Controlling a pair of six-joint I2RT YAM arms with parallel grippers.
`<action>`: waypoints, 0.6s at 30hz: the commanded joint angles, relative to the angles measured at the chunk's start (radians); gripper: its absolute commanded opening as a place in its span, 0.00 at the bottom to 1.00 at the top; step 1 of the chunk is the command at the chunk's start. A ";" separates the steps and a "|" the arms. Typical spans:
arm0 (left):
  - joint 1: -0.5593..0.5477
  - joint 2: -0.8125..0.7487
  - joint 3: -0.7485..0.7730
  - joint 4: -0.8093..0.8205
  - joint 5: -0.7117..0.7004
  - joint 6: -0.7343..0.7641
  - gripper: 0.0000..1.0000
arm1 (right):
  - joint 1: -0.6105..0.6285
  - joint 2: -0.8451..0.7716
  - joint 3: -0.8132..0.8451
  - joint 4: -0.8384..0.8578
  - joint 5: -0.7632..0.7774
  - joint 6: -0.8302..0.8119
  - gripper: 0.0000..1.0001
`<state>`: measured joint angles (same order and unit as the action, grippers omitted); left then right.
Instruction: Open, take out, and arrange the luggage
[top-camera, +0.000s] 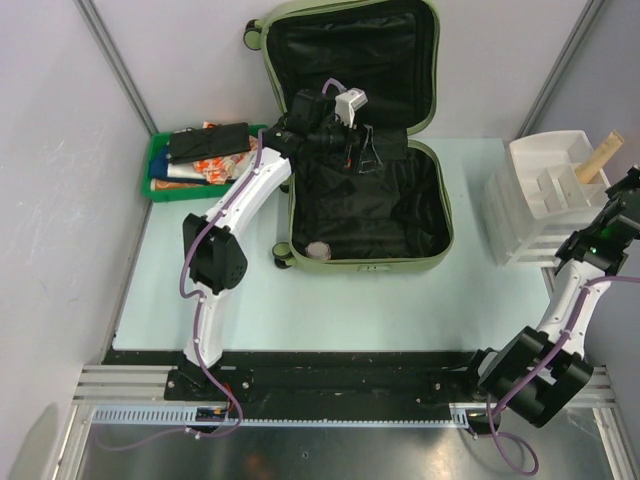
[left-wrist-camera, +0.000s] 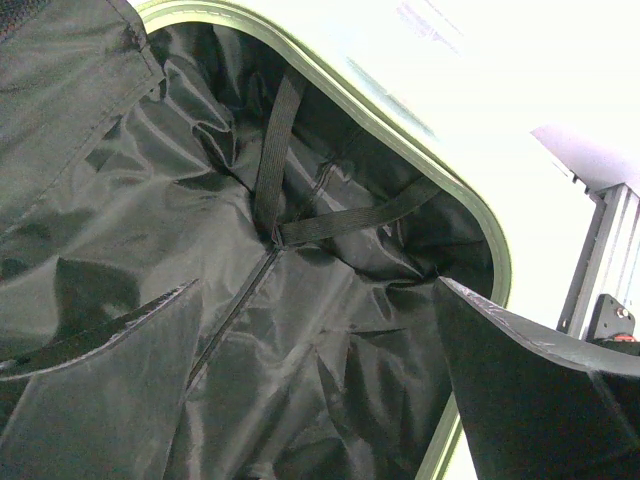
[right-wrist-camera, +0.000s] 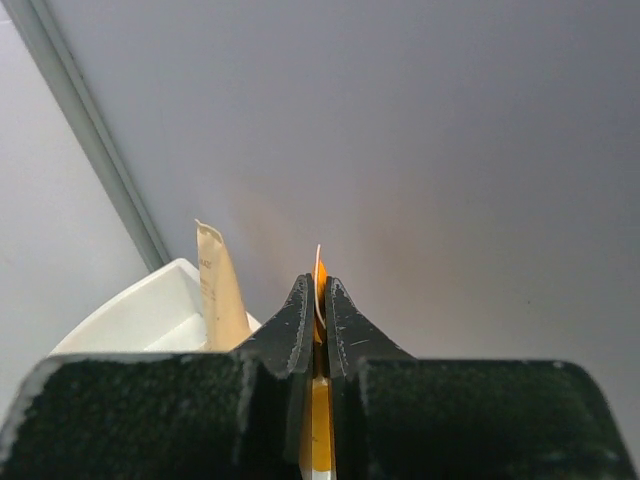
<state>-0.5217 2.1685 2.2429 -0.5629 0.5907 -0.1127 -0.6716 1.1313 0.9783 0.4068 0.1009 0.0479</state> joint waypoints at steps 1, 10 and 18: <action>-0.004 -0.019 0.031 0.021 0.037 0.042 1.00 | 0.007 0.030 0.007 0.142 0.046 0.040 0.00; -0.001 -0.019 0.021 0.021 0.026 0.054 1.00 | 0.020 0.128 0.007 0.217 0.028 0.033 0.00; 0.008 -0.016 0.021 0.021 0.018 0.048 1.00 | 0.029 0.180 0.007 0.182 0.013 0.040 0.31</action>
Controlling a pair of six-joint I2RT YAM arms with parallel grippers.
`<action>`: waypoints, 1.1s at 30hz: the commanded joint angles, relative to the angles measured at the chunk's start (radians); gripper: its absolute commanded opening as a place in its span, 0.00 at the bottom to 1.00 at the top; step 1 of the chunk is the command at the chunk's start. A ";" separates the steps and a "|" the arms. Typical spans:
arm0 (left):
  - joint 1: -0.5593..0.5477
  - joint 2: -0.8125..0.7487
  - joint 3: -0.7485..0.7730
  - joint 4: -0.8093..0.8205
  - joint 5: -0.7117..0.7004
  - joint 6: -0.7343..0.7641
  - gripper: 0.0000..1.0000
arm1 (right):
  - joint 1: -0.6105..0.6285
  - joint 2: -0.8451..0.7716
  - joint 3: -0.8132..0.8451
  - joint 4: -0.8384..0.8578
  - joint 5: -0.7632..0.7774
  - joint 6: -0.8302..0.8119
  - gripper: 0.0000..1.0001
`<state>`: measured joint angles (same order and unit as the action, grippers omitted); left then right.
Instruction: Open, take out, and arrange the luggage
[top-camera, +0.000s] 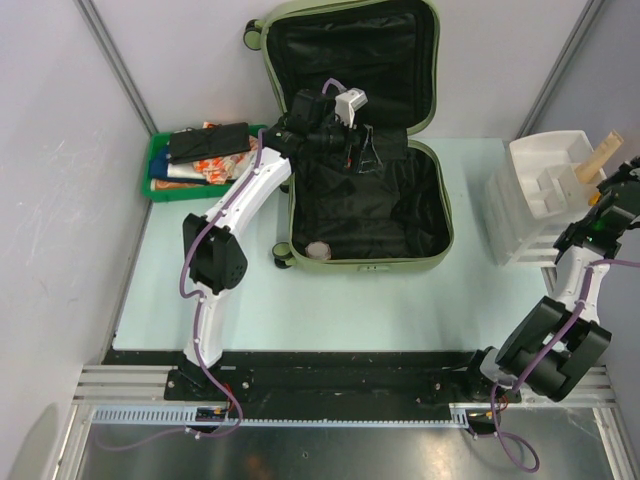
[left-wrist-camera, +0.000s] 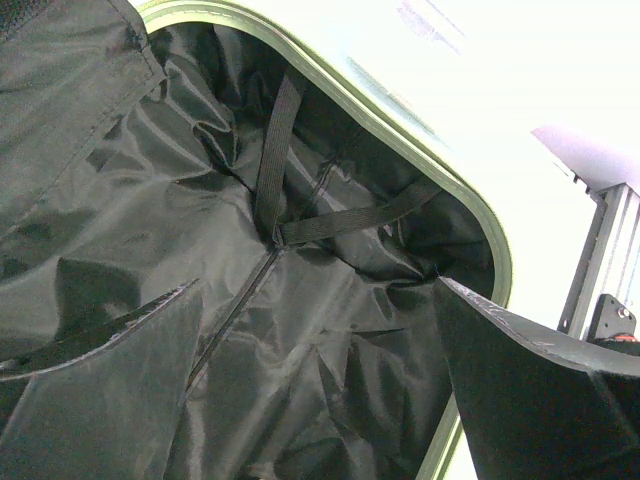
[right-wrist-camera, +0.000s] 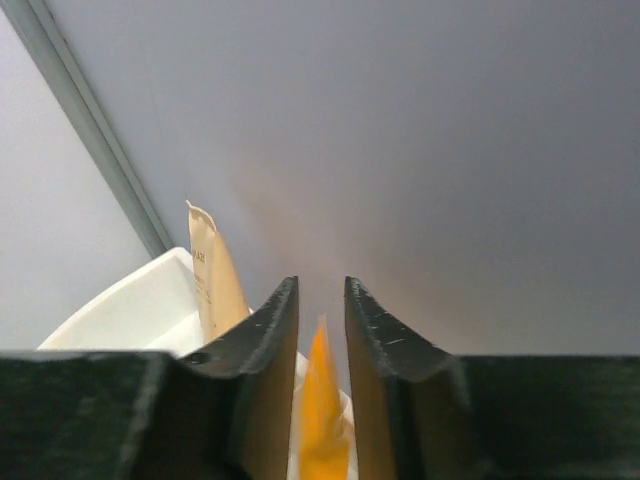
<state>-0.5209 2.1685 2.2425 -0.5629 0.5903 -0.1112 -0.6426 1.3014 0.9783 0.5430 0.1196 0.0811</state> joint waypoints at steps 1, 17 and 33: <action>0.007 -0.016 0.022 0.021 0.019 0.045 1.00 | 0.000 0.013 0.005 0.046 -0.012 0.008 0.46; 0.009 0.002 0.028 0.023 0.023 0.019 1.00 | 0.003 -0.131 0.014 -0.100 -0.465 -0.167 1.00; 0.142 -0.286 -0.421 0.002 0.079 0.488 1.00 | 0.179 -0.261 0.099 -0.524 -0.725 -0.182 1.00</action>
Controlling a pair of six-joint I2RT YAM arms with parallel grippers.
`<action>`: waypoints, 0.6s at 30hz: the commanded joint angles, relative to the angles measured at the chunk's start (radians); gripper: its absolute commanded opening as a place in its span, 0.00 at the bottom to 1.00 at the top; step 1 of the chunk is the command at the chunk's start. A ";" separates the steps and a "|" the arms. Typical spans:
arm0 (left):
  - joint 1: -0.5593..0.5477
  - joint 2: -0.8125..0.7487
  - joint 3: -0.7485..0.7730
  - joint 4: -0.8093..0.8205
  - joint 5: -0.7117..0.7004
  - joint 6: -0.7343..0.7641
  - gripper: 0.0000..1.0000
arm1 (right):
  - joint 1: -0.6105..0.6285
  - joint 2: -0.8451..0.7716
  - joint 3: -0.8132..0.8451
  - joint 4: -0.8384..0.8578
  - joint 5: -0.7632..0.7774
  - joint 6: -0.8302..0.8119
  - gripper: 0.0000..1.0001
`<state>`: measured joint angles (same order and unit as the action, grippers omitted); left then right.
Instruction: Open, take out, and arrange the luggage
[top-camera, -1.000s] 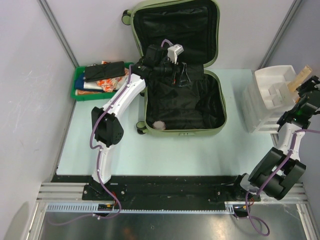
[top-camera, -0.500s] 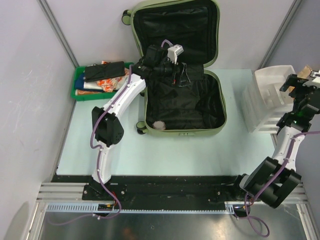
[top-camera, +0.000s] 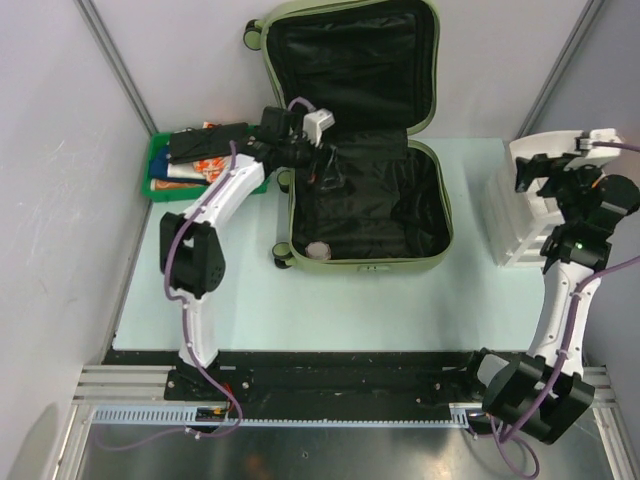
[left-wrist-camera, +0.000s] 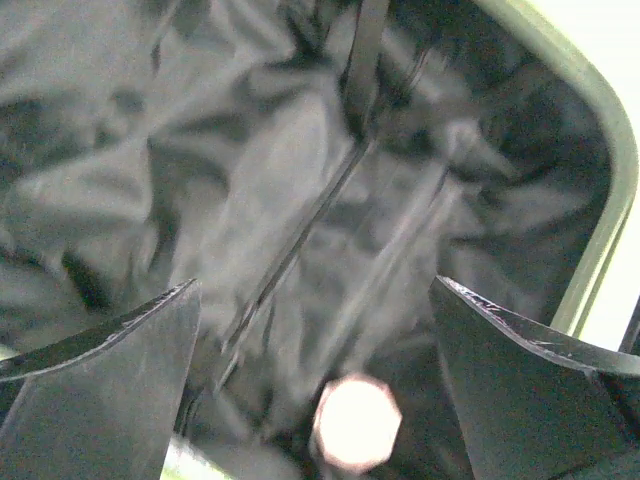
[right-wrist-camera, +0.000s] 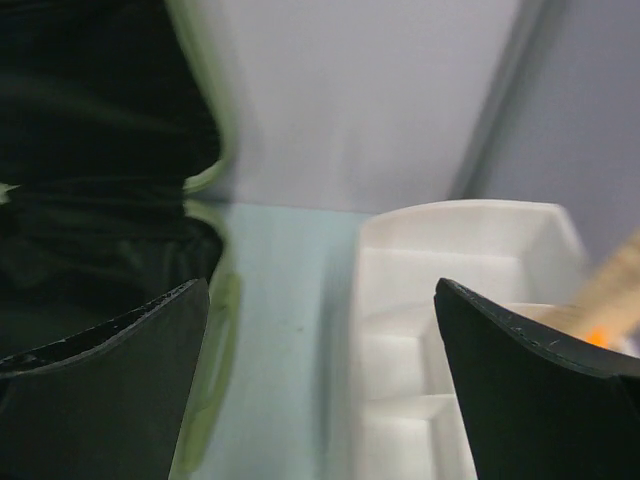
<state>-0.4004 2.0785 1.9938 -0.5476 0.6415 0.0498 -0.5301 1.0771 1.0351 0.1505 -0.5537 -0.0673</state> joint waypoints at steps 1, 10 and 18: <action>0.020 -0.224 -0.218 -0.029 0.023 0.379 0.99 | 0.097 -0.039 0.042 -0.144 -0.063 -0.040 1.00; -0.118 -0.247 -0.486 -0.155 -0.147 0.752 0.80 | 0.340 0.038 0.042 -0.350 -0.092 -0.181 1.00; -0.169 -0.092 -0.392 -0.169 -0.262 0.765 0.61 | 0.594 0.213 0.042 -0.413 0.001 -0.239 1.00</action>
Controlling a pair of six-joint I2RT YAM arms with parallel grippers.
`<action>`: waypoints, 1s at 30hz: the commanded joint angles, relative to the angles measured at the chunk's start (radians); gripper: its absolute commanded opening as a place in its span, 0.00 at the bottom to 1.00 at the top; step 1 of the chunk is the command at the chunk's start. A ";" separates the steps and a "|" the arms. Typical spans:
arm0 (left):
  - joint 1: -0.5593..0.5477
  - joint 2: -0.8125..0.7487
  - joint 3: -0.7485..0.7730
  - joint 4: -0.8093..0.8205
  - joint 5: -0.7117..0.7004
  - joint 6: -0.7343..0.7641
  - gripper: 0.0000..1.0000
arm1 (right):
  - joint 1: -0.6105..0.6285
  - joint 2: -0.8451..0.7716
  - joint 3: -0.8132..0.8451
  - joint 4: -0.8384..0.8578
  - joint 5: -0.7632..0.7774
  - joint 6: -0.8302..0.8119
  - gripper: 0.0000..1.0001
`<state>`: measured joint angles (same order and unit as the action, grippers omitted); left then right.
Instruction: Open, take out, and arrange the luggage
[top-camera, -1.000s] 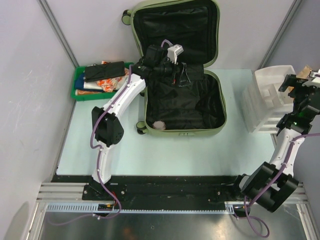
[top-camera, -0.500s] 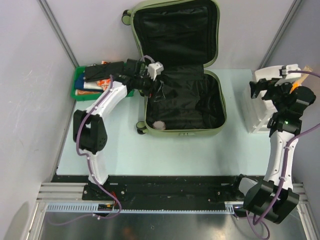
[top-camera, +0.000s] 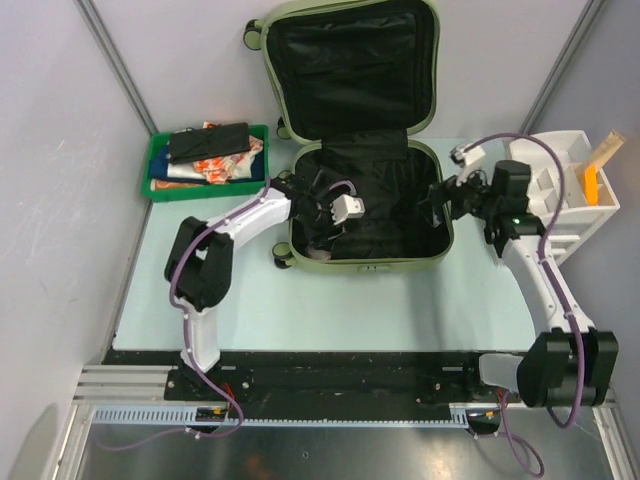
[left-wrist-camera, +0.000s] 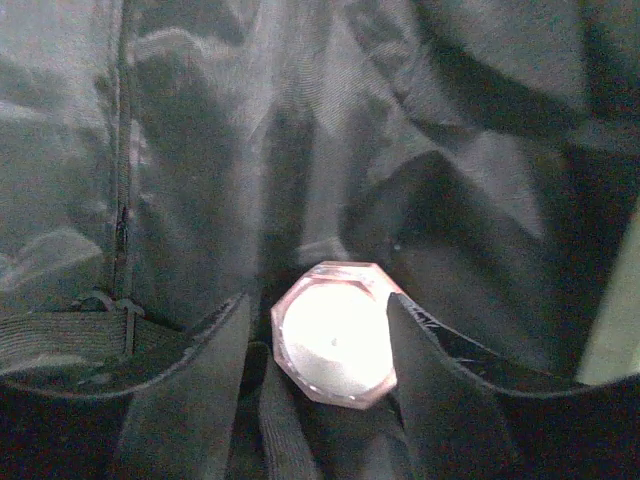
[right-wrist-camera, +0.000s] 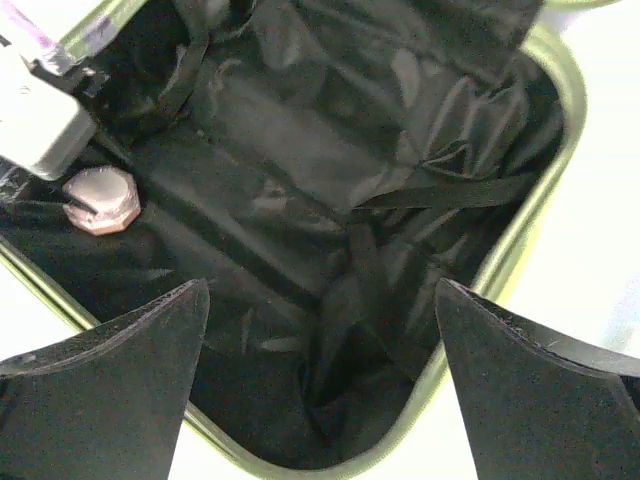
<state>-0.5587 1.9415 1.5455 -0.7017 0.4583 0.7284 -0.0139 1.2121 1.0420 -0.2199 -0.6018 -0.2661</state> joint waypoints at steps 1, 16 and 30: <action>-0.017 0.054 0.056 -0.018 -0.096 0.100 0.59 | 0.090 0.098 0.035 -0.044 0.051 -0.057 0.99; -0.038 0.273 0.189 -0.078 -0.181 0.028 0.60 | 0.109 0.388 0.061 -0.099 0.023 -0.166 0.89; -0.040 0.153 0.252 -0.107 -0.116 0.054 0.73 | 0.062 0.432 0.092 -0.177 -0.012 -0.226 0.82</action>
<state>-0.5930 2.1967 1.7760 -0.7559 0.3218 0.7712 0.0742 1.6314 1.0950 -0.3622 -0.6163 -0.4568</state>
